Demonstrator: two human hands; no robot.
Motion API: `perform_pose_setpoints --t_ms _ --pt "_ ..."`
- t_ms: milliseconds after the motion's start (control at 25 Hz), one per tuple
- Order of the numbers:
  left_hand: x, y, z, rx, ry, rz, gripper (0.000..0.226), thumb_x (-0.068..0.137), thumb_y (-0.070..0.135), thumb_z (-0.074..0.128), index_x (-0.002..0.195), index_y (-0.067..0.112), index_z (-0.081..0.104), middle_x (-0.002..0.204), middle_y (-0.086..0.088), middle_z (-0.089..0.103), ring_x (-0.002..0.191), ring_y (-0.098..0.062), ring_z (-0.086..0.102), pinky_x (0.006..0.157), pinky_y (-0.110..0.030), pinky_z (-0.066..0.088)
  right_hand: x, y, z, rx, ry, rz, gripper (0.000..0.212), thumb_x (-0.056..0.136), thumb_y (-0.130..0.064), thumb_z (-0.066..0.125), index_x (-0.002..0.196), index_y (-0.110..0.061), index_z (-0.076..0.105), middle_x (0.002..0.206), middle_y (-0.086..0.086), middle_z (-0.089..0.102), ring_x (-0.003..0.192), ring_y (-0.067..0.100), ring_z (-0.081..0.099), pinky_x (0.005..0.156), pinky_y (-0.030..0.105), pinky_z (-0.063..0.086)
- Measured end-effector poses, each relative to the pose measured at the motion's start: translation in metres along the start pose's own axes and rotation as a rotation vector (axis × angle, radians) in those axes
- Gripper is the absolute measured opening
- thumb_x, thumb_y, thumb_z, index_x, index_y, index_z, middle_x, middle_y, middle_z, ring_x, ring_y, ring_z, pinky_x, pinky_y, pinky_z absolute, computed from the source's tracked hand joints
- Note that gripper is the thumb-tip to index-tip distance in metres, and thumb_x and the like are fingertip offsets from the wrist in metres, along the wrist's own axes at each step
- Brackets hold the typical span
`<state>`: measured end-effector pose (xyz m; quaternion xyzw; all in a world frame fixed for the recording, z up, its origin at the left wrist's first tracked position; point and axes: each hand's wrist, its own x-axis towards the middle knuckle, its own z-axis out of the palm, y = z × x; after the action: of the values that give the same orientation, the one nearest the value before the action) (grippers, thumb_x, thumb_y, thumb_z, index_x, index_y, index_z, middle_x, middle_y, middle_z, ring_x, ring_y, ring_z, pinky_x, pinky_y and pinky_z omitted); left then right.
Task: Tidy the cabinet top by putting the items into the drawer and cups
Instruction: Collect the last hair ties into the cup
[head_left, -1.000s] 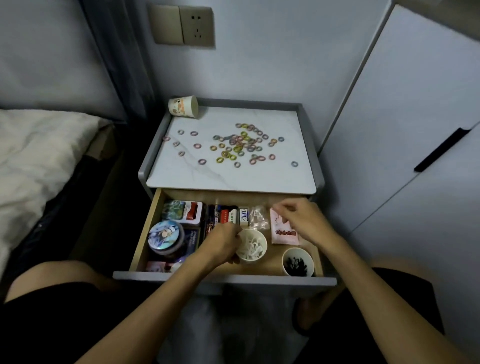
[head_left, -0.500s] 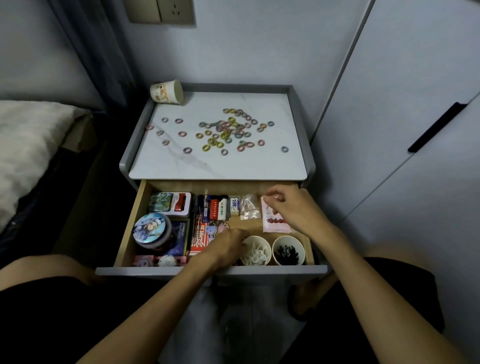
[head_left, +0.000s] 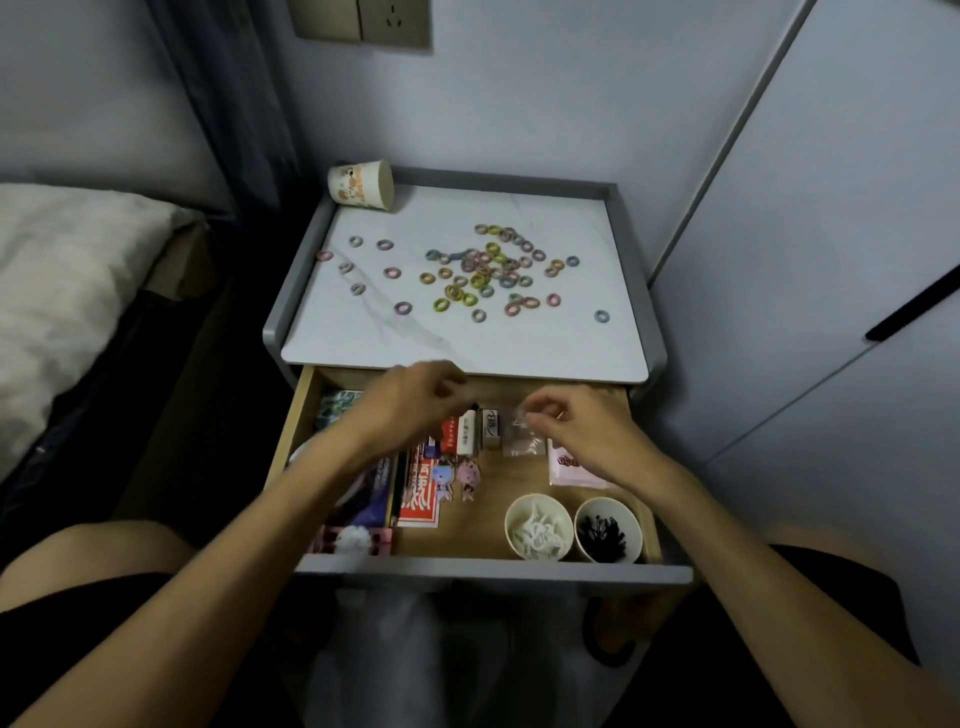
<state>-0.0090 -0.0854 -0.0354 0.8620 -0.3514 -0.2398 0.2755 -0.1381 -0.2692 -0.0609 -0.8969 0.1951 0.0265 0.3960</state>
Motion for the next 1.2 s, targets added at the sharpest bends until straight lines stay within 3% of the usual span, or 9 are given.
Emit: perform_pose_setpoints --t_ms 200,320,400,520,680,800,1000,1120,1200 --pt "0.025 -0.025 -0.080 -0.205 0.249 -0.062 0.028 0.096 0.029 0.058 0.121 0.018 0.061 0.103 0.000 0.071 0.067 -0.010 0.071 0.064 -0.032 0.058 0.064 -0.055 -0.023 0.024 -0.004 -0.105 0.019 0.093 -0.025 0.061 0.110 -0.025 0.070 0.108 -0.013 0.068 0.081 0.002 0.067 0.070 0.019 0.048" --pt "0.047 -0.048 -0.110 -0.255 0.376 -0.096 0.027 0.095 0.028 0.059 0.119 0.019 0.063 0.099 0.001 0.072 0.066 -0.009 0.071 0.060 -0.027 0.055 0.130 -0.099 -0.025 0.060 0.003 -0.138 0.020 0.094 -0.024 0.058 0.110 -0.025 0.070 0.105 -0.012 0.069 0.083 0.006 0.068 0.064 0.019 0.048" --pt "0.058 -0.065 -0.117 -0.154 0.416 -0.126 0.026 0.094 0.031 0.059 0.118 0.021 0.062 0.098 0.003 0.072 0.069 -0.011 0.071 0.066 -0.032 0.057 0.179 -0.127 -0.022 0.046 -0.039 -0.145 0.023 0.097 -0.032 0.055 0.116 -0.026 0.068 0.103 -0.011 0.068 0.085 0.009 0.067 0.062 0.017 0.050" --pt "0.070 -0.091 -0.126 0.130 0.462 -0.190 0.031 0.090 0.043 0.057 0.118 0.031 0.060 0.103 0.006 0.071 0.084 -0.021 0.069 0.079 -0.042 0.056 0.260 -0.168 -0.006 0.031 -0.071 -0.134 0.031 0.099 -0.032 0.053 0.128 -0.024 0.061 0.120 0.001 0.064 0.096 0.020 0.066 0.066 0.020 0.051" --pt "0.075 -0.105 -0.138 0.128 0.465 -0.182 0.036 0.091 0.049 0.054 0.124 0.033 0.057 0.110 0.004 0.068 0.091 -0.024 0.067 0.080 -0.040 0.054 0.333 -0.196 0.020 0.089 0.031 -0.032 0.034 0.097 -0.021 0.055 0.131 -0.021 0.057 0.114 0.005 0.061 0.090 0.019 0.062 0.070 0.024 0.053" --pt "0.076 -0.117 -0.146 0.173 0.458 -0.200 0.040 0.092 0.051 0.052 0.127 0.032 0.054 0.116 0.001 0.067 0.103 -0.028 0.062 0.077 -0.038 0.049 0.362 -0.197 0.035 0.197 0.090 0.030 0.025 0.095 -0.014 0.056 0.119 -0.016 0.063 0.111 0.009 0.066 0.082 0.019 0.064 0.067 0.027 0.053" --pt "0.077 -0.113 -0.141 0.172 0.484 -0.177 0.044 0.092 0.047 0.056 0.131 0.029 0.049 0.122 -0.001 0.064 0.108 -0.029 0.061 0.078 -0.038 0.047 0.357 -0.197 0.022 0.220 0.219 -0.062 0.021 0.092 -0.007 0.056 0.103 -0.015 0.072 0.109 0.005 0.070 0.067 0.011 0.064 0.054 0.016 0.046" --pt "0.079 -0.095 -0.130 0.110 0.541 -0.099 0.060 0.088 0.041 0.065 0.138 0.022 0.037 0.132 -0.003 0.054 0.112 -0.028 0.057 0.075 -0.034 0.041 0.297 -0.188 0.004 0.132 0.231 -0.217 0.018 0.090 -0.006 0.061 0.098 -0.016 0.074 0.100 -0.003 0.069 0.073 0.000 0.061 0.060 0.010 0.045" --pt "0.081 -0.079 -0.116 0.072 0.567 -0.002 0.078 0.083 0.040 0.072 0.144 0.018 0.028 0.136 -0.007 0.049 0.114 -0.028 0.055 0.083 -0.037 0.046 0.241 -0.168 -0.007 0.116 0.194 -0.285 0.015 0.089 -0.005 0.063 0.096 -0.013 0.074 0.094 -0.005 0.071 0.074 -0.005 0.061 0.069 0.011 0.047"
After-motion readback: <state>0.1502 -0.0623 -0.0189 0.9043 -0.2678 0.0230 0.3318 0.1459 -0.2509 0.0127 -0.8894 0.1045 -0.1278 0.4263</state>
